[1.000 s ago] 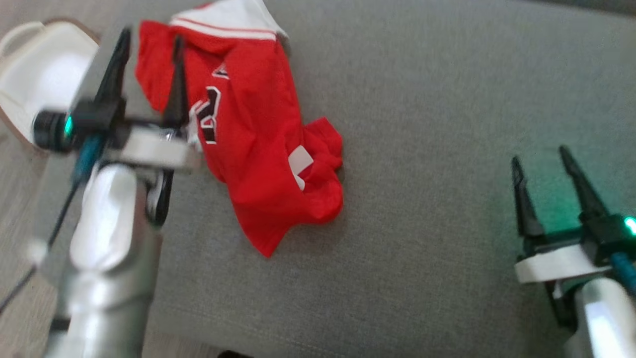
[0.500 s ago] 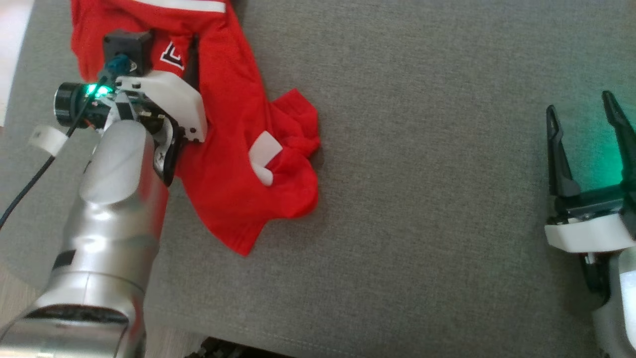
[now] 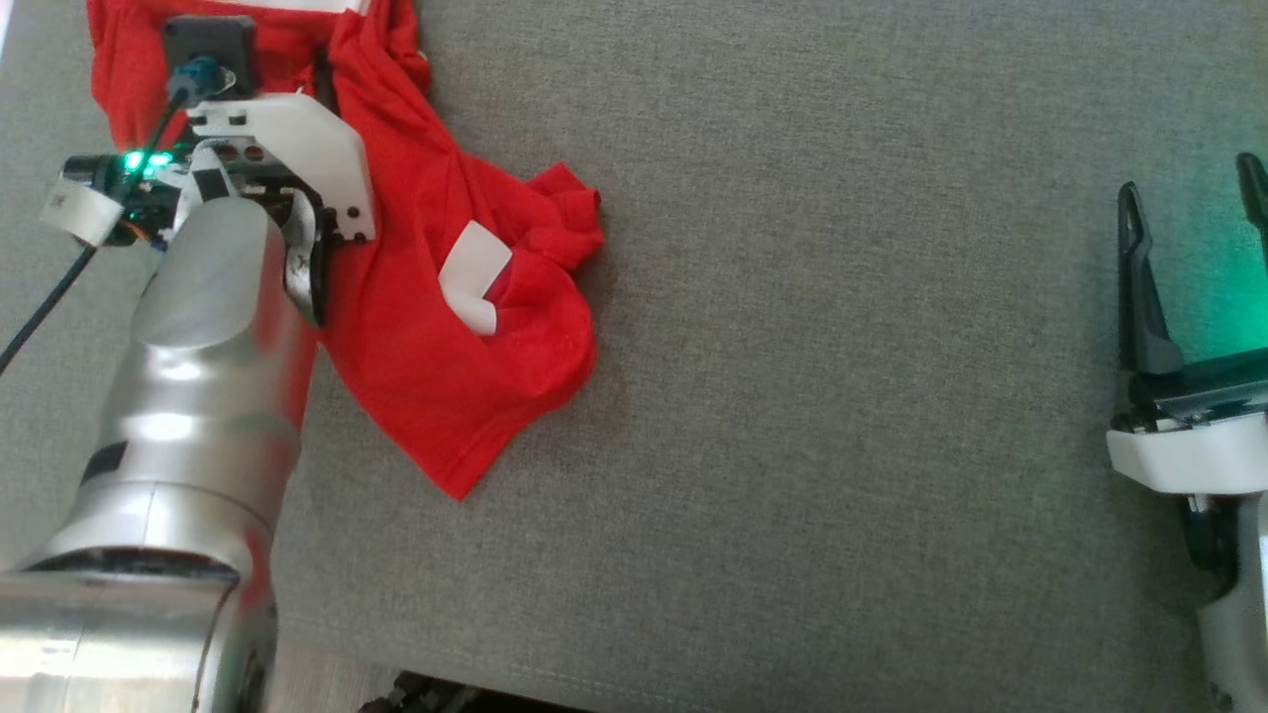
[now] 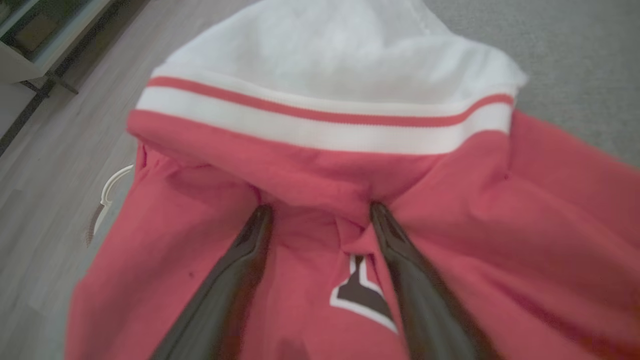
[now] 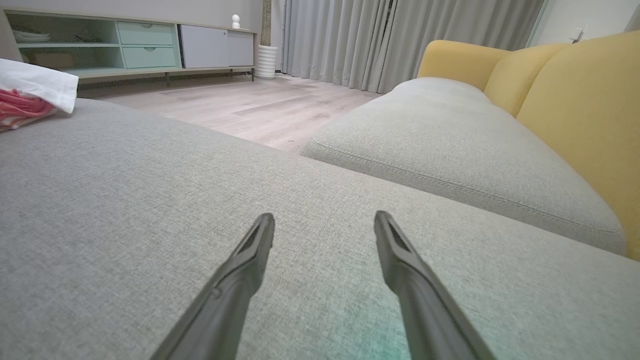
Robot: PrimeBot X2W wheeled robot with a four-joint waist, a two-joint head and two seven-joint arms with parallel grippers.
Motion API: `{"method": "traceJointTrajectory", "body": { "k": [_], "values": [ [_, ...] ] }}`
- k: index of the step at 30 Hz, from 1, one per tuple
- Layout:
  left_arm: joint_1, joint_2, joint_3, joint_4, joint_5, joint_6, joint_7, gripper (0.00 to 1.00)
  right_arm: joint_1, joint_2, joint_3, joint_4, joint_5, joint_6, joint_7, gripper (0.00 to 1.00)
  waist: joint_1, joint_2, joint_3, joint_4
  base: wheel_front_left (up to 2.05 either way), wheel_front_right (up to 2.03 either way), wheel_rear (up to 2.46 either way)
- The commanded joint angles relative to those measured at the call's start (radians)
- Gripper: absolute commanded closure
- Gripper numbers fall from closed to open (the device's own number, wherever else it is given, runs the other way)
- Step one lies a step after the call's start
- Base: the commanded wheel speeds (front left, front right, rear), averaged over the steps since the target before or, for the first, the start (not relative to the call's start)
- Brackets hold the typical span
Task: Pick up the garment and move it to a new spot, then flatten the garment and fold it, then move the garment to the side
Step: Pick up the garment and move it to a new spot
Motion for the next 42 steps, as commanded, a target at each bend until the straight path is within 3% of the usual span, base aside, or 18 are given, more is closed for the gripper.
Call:
{"method": "traceJointTrajectory", "body": {
  "k": [1, 4, 5, 6, 7, 17, 23, 32, 42],
  "values": [
    [0.072, 0.076, 0.025, 0.07, -0.008, 0.022, 0.051, 0.0, 0.01, -0.007, 0.017, -0.021, 0.01, -0.001, -0.005, 0.0, 0.0001, 0.0, 0.001, -0.002, 0.0, 0.0, 0.0],
    [0.072, 0.074, 0.035, 0.099, -0.029, 0.008, 0.068, 0.0, 0.0, -0.001, 0.019, -0.023, 0.013, -0.001, -0.005, 0.0, 0.0001, 0.0, 0.004, -0.005, 0.0, 0.0, 0.0],
    [0.07, 0.076, 0.035, 0.101, -0.03, 0.01, 0.059, 0.09, -0.004, 0.0, 0.02, -0.022, 0.014, -0.001, -0.005, 0.0, 0.0001, 0.0, 0.004, -0.005, 0.0, 0.0, 0.0],
    [0.069, 0.076, 0.036, 0.102, -0.034, 0.009, 0.049, 0.72, -0.007, 0.002, 0.022, -0.021, 0.015, -0.001, -0.005, 0.0, 0.0001, 0.0, 0.003, -0.006, 0.0, 0.0, 0.0],
    [0.068, 0.075, 0.037, 0.103, -0.038, 0.004, 0.041, 1.0, -0.01, 0.004, 0.024, -0.018, 0.015, -0.001, -0.005, 0.0, 0.0001, 0.0, 0.001, -0.007, 0.0, 0.0, 0.0],
    [0.045, 0.115, 0.02, 0.062, -0.034, 0.001, -0.166, 1.0, -0.024, 0.052, 0.044, 0.025, 0.035, -0.001, -0.005, 0.0, 0.0001, 0.0, -0.094, -0.03, 0.0, 0.0, 0.0],
    [0.018, 0.162, -0.008, 0.038, -0.012, -0.01, -0.225, 1.0, -0.029, 0.107, 0.057, 0.047, 0.048, -0.001, -0.005, 0.0, 0.0001, 0.0, -0.199, -0.07, 0.0, 0.0, 0.0],
    [-0.033, 0.172, -0.075, -0.073, 0.019, -0.08, -0.229, 1.0, 0.01, 0.171, 0.052, 0.073, 0.076, -0.001, -0.005, 0.0, 0.0001, 0.0, -0.369, -0.173, 0.0, 0.0, 0.0],
    [-0.027, 0.133, -0.14, -0.277, 0.016, -0.169, -0.133, 1.0, 0.059, 0.182, 0.074, 0.082, 0.166, -0.001, -0.005, 0.0, 0.0001, 0.0, -0.486, -0.322, 0.0, 0.0, 0.0]
  ]
}}
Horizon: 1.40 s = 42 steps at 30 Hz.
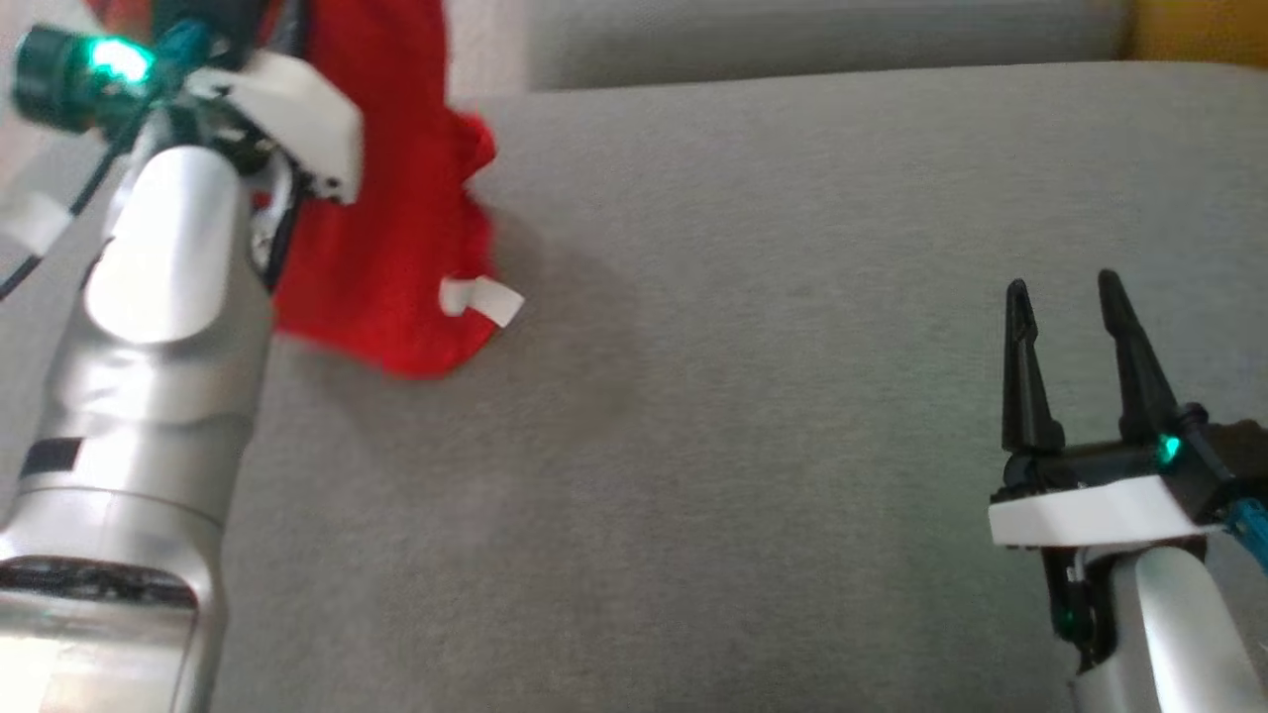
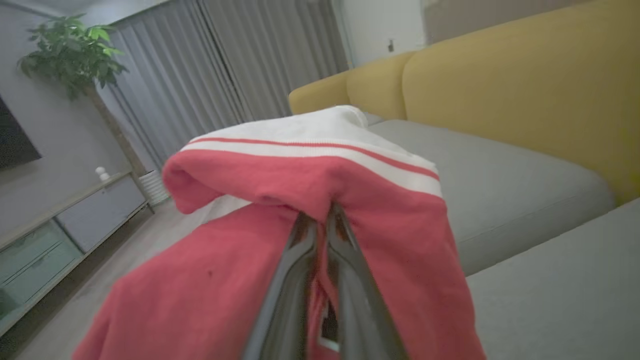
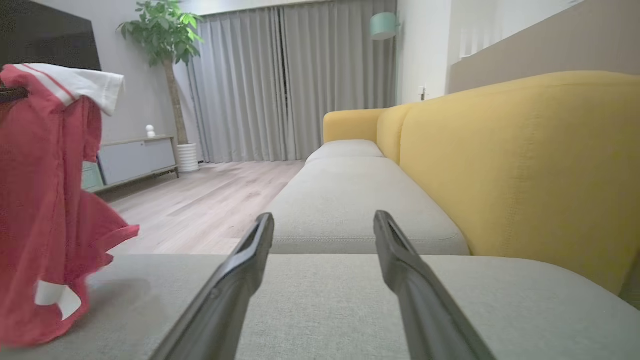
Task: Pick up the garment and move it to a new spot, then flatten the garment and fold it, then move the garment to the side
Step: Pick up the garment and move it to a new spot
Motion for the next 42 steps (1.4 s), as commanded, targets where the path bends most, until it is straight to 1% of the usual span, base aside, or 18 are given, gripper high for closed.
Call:
{"method": "traceJointTrajectory", "body": {
  "k": [1, 3, 8, 15, 18, 20, 23, 24, 25, 27, 28, 30, 33, 35, 36, 37, 38, 42],
  "values": [
    [-0.041, 0.027, 0.014, -0.055, -0.008, -0.003, 0.006, 1.0, -0.009, 0.001, 0.027, -0.029, 0.01, -0.001, -0.005, 0.0, 0.0002, -0.0001, -0.06, -0.072, 0.0, 0.0, 0.0],
    [-0.036, 0.011, -0.001, -0.104, -0.015, -0.018, 0.031, 1.0, 0.0, 0.001, 0.035, -0.027, 0.024, -0.001, -0.005, 0.0, 0.0002, -0.0001, -0.076, -0.105, 0.0, 0.0, 0.0],
    [-0.012, -0.051, -0.029, -0.195, -0.067, -0.048, 0.094, 1.0, 0.011, 0.001, 0.052, -0.028, 0.046, -0.001, -0.005, 0.0, 0.0002, -0.0001, -0.099, -0.182, 0.0, 0.0, 0.0],
    [0.075, -0.103, -0.09, -0.228, -0.146, -0.066, 0.149, 1.0, 0.002, 0.001, 0.069, -0.045, 0.061, -0.001, -0.005, 0.0, 0.0002, -0.0001, -0.078, -0.253, 0.0, 0.0, 0.0],
    [0.161, -0.117, -0.118, -0.217, -0.175, -0.06, 0.142, 1.0, 0.003, 0.001, 0.069, -0.048, 0.065, -0.001, -0.005, 0.0, 0.0002, -0.0001, -0.05, -0.264, 0.0, 0.0, 0.0],
    [0.231, -0.123, -0.14, -0.203, -0.198, -0.052, 0.117, 1.0, 0.003, 0.001, 0.068, -0.049, 0.068, -0.001, -0.005, 0.0, 0.0002, -0.0001, -0.028, -0.266, 0.0, 0.0, 0.0],
    [0.334, -0.126, -0.178, -0.175, -0.229, -0.016, 0.052, 1.0, 0.007, 0.001, 0.065, -0.05, 0.067, -0.001, -0.005, 0.0, 0.0002, -0.0001, 0.0, -0.261, 0.0, 0.0, 0.0],
    [0.368, -0.127, -0.205, -0.17, -0.253, -0.006, 0.041, 0.41, 0.009, 0.001, 0.065, -0.049, 0.065, -0.001, -0.005, 0.0, 0.0002, -0.0001, 0.006, -0.259, 0.0, 0.0, 0.0],
    [0.398, -0.127, -0.233, -0.176, -0.29, 0.003, 0.032, 0.0, 0.011, 0.001, 0.065, -0.047, 0.063, -0.001, -0.005, 0.0, 0.0002, -0.0001, 0.009, -0.256, 0.0, 0.0, 0.0],
    [0.439, -0.127, -0.296, -0.213, -0.354, 0.028, 0.001, 0.0, 0.016, 0.001, 0.054, -0.045, 0.058, -0.001, -0.005, 0.0, 0.0002, -0.0001, 0.013, -0.244, 0.0, 0.0, 0.0],
    [0.451, -0.127, -0.328, -0.233, -0.371, 0.05, -0.016, 0.0, 0.02, 0.001, 0.048, -0.044, 0.055, -0.001, -0.005, 0.0, 0.0002, -0.0001, 0.012, -0.237, 0.0, 0.0, 0.0],
    [0.469, -0.127, -0.377, -0.266, -0.395, 0.095, -0.057, 0.0, 0.03, 0.001, 0.041, -0.041, 0.048, -0.001, -0.005, 0.0, 0.0002, -0.0001, 0.002, -0.223, 0.0, 0.0, 0.0],
    [0.484, -0.127, -0.429, -0.292, -0.394, 0.159, -0.113, 0.0, 0.049, 0.001, 0.034, -0.031, 0.037, -0.001, -0.005, 0.0, 0.0002, -0.0001, -0.025, -0.202, 0.0, 0.0, 0.0],
    [0.492, -0.127, -0.445, -0.293, -0.381, 0.192, -0.143, 0.0, 0.064, 0.001, 0.032, -0.026, 0.033, -0.001, -0.005, 0.0, 0.0002, -0.0001, -0.047, -0.189, 0.0, 0.0, 0.0],
    [0.499, -0.127, -0.45, -0.29, -0.366, 0.217, -0.169, 0.0, 0.079, 0.001, 0.03, -0.021, 0.03, -0.001, -0.005, 0.0, 0.0002, -0.0001, -0.069, -0.175, 0.0, 0.0, 0.0],
    [0.504, -0.125, -0.449, -0.292, -0.36, 0.229, -0.181, 0.0, 0.086, 0.001, 0.029, -0.019, 0.03, -0.001, -0.005, 0.0, 0.0002, -0.0001, -0.08, -0.169, 0.0, 0.0, 0.0],
    [0.504, -0.125, -0.449, -0.292, -0.36, 0.229, -0.181, 0.0, 0.086, 0.001, 0.029, -0.019, 0.03, -0.001, -0.005, 0.0, 0.0002, -0.0001, -0.08, -0.169, 0.0, 0.0, 0.0],
    [0.541, -0.096, -0.418, -0.315, -0.36, 0.278, -0.212, 0.0, 0.114, 0.001, 0.028, -0.015, 0.029, -0.001, -0.005, 0.0, 0.0002, -0.0001, -0.12, -0.143, 0.0, 0.0, 0.0]
  ]
}}
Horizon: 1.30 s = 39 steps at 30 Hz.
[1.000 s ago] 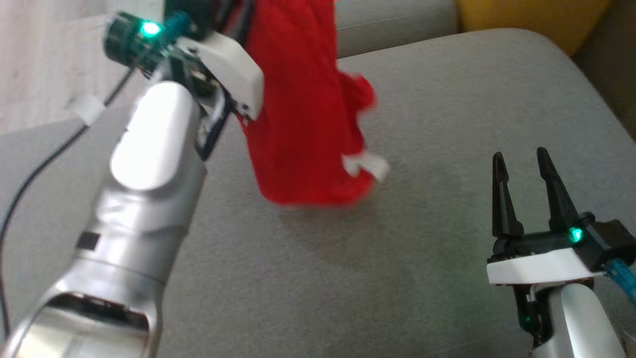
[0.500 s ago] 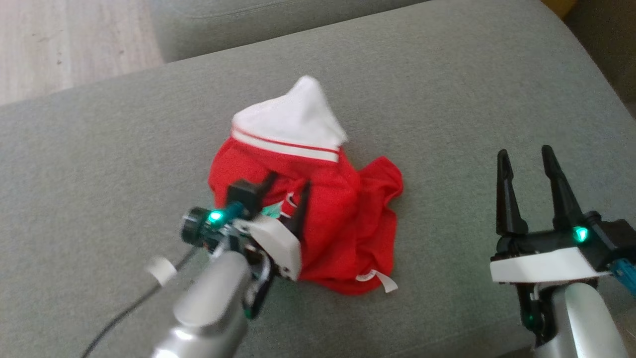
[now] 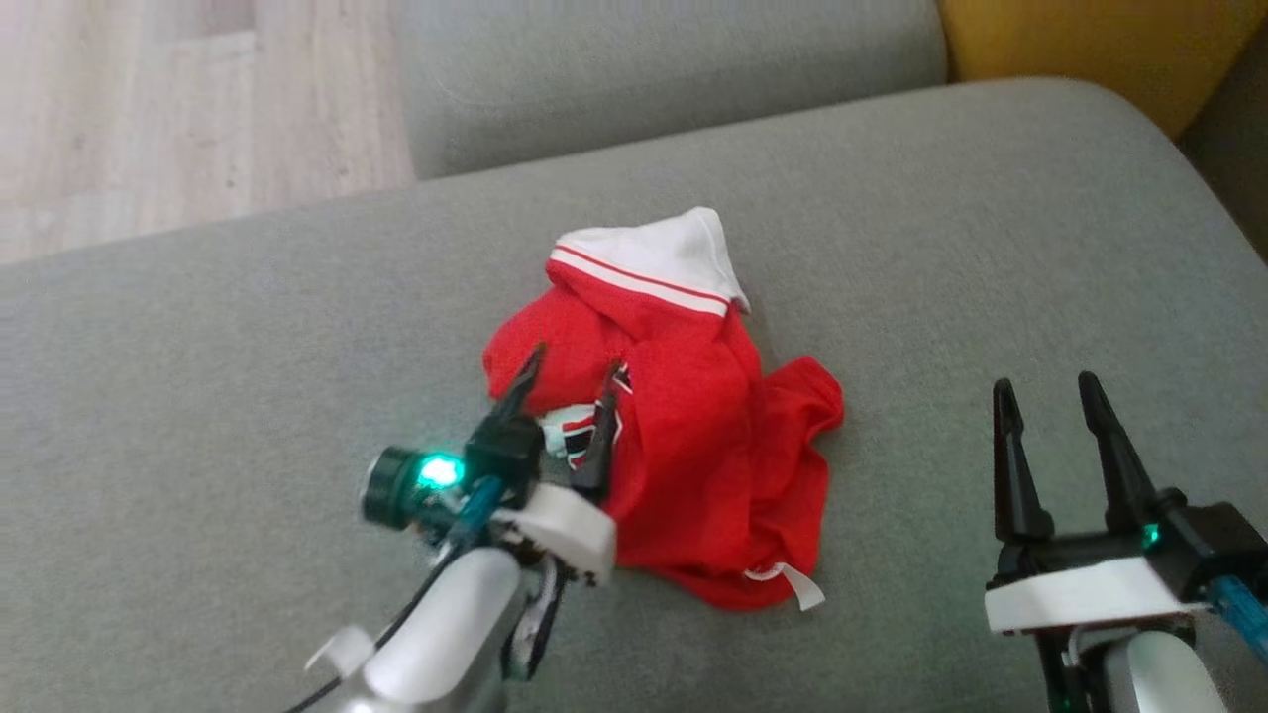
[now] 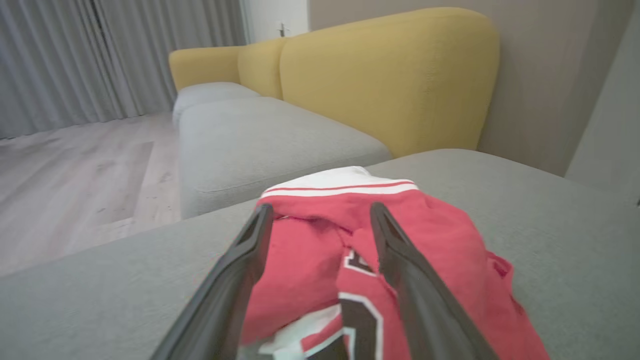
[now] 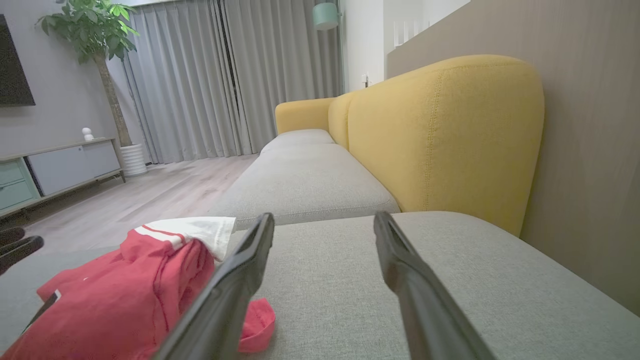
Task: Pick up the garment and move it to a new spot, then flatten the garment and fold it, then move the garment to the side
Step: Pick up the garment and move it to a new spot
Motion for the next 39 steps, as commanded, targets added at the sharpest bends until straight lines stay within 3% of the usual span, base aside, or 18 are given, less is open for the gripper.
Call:
{"method": "traceJointTrajectory", "body": {
  "k": [1, 10, 16, 28, 39],
  "values": [
    [-0.013, 0.031, 0.048, -0.038, -0.002, 0.015, -0.013, 0.0, -0.016, -0.003, 0.019, -0.031, -0.005, -0.001, -0.005, 0.0, 0.0001, -0.0001, -0.023, 0.026, 0.0, 0.0, 0.0],
    [0.169, 0.127, 0.163, -0.129, -0.037, 0.095, -0.045, 0.0, 0.011, -0.003, -0.001, -0.045, -0.005, -0.001, -0.005, 0.0, 0.0001, -0.0001, -0.042, 0.073, 0.0, 0.0, 0.0],
    [0.289, 0.147, 0.2, -0.194, -0.014, 0.108, -0.047, 0.0, 0.025, -0.003, -0.023, -0.05, -0.006, -0.001, -0.005, 0.0, 0.0001, -0.0001, -0.042, 0.101, 0.0, 0.0, 0.0],
    [0.23, 0.073, 0.168, -0.144, 0.039, 0.013, -0.048, 0.0, 0.014, -0.003, -0.011, -0.05, -0.019, -0.001, -0.005, 0.0, 0.0001, -0.0001, -0.029, 0.097, 0.0, 0.0, 0.0],
    [-0.095, -0.009, -0.043, -0.095, 0.097, -0.124, 0.034, 0.0, -0.013, -0.003, 0.008, -0.049, -0.02, -0.001, -0.005, 0.0, 0.0001, -0.0001, 0.04, 0.031, 0.0, 0.0, 0.0]
  ]
}}
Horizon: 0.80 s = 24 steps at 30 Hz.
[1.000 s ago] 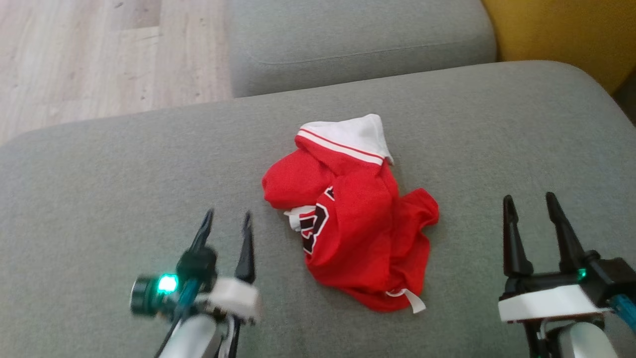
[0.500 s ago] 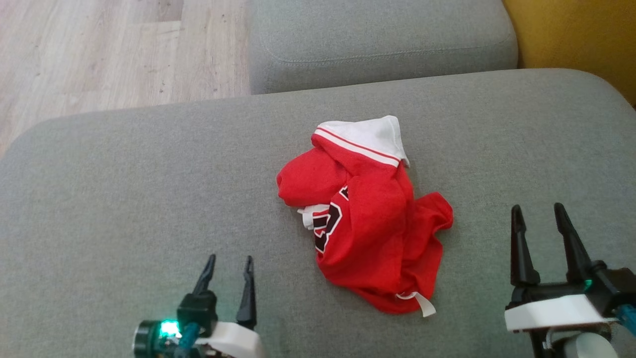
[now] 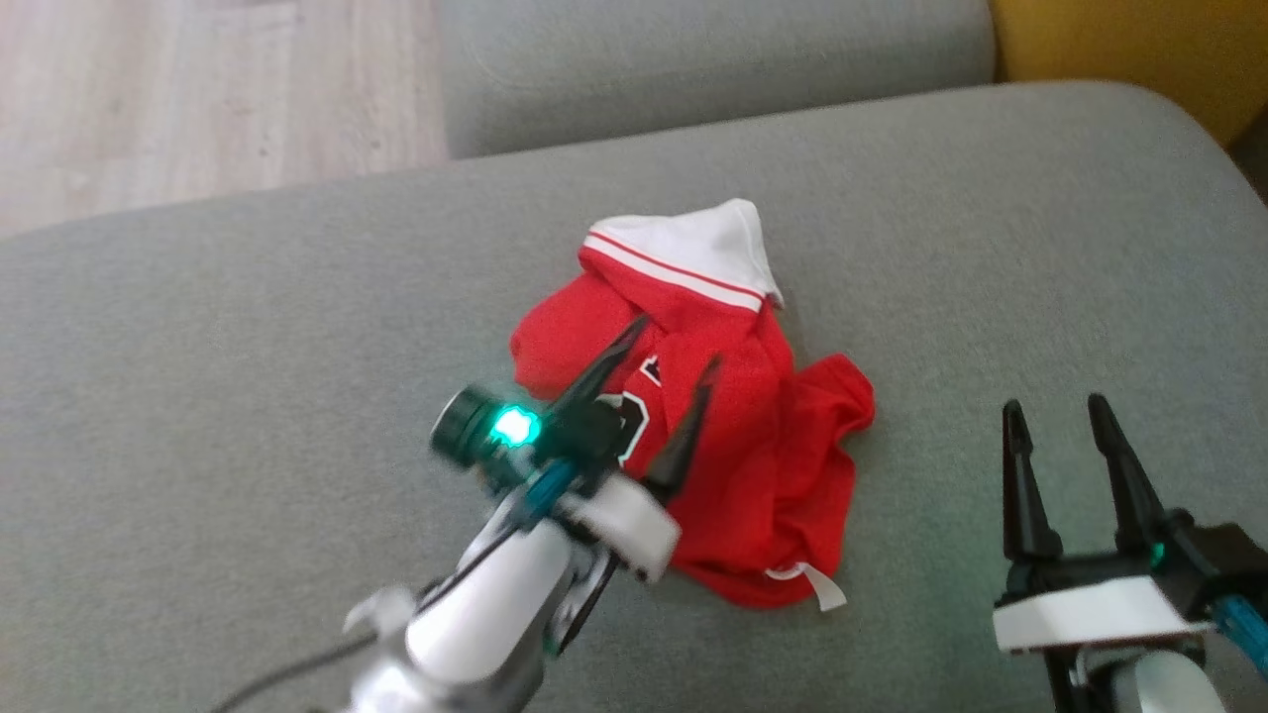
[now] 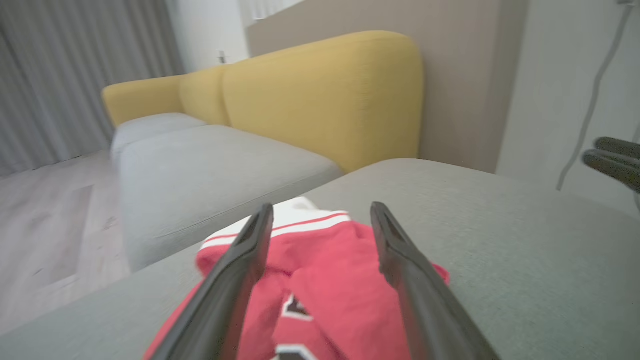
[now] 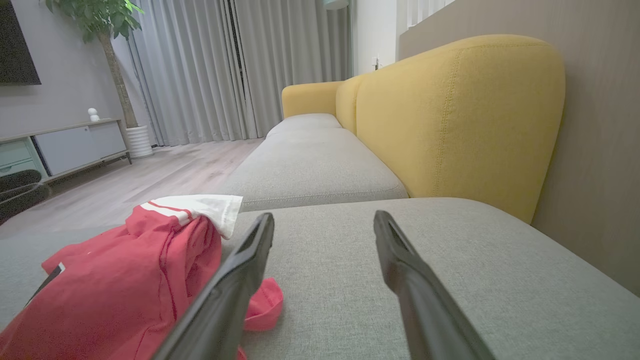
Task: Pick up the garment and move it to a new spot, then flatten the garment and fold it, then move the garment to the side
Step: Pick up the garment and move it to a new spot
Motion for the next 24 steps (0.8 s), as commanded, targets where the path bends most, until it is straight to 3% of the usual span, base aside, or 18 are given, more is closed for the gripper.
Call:
{"method": "traceJointTrajectory", "body": {
  "k": [1, 3, 5, 14, 19, 24],
  "values": [
    [-0.048, 0.003, 0.023, -0.021, 0.002, -0.001, 0.003, 0.0, -0.057, -0.005, 0.028, -0.035, -0.002, -0.001, -0.005, 0.0, -0.0001, 0.0, 0.021, -0.019, 0.0, 0.0, 0.0],
    [-0.099, 0.002, -0.037, -0.04, -0.024, -0.014, 0.035, 0.0, -0.068, -0.005, 0.036, -0.034, 0.0, -0.001, -0.005, 0.0, -0.0001, 0.0, 0.042, -0.037, 0.0, 0.0, 0.0],
    [-0.148, 0.001, -0.102, -0.056, -0.055, 0.002, 0.082, 0.0, -0.08, -0.005, 0.047, -0.031, 0.004, -0.001, -0.005, 0.0, -0.0001, 0.0, 0.064, -0.057, 0.0, 0.0, 0.0],
    [-0.324, 0.001, -0.319, 0.064, -0.12, 0.142, 0.299, 0.0, -0.129, -0.005, 0.091, -0.023, 0.024, -0.001, -0.005, 0.0, -0.0001, 0.0, 0.152, -0.134, 0.0, 0.0, 0.0],
    [-0.367, 0.001, -0.357, 0.194, -0.119, 0.183, 0.338, 0.0, -0.135, -0.005, 0.081, -0.026, 0.028, -0.001, -0.005, 0.0, -0.0001, 0.0, 0.173, -0.138, 0.0, 0.0, 0.0],
    [-0.374, 0.001, -0.366, 0.327, -0.135, 0.171, 0.36, 0.0, -0.138, -0.005, 0.074, -0.022, 0.026, -0.001, -0.005, 0.0, -0.0001, 0.0, 0.177, -0.123, 0.0, 0.0, 0.0]
  ]
}}
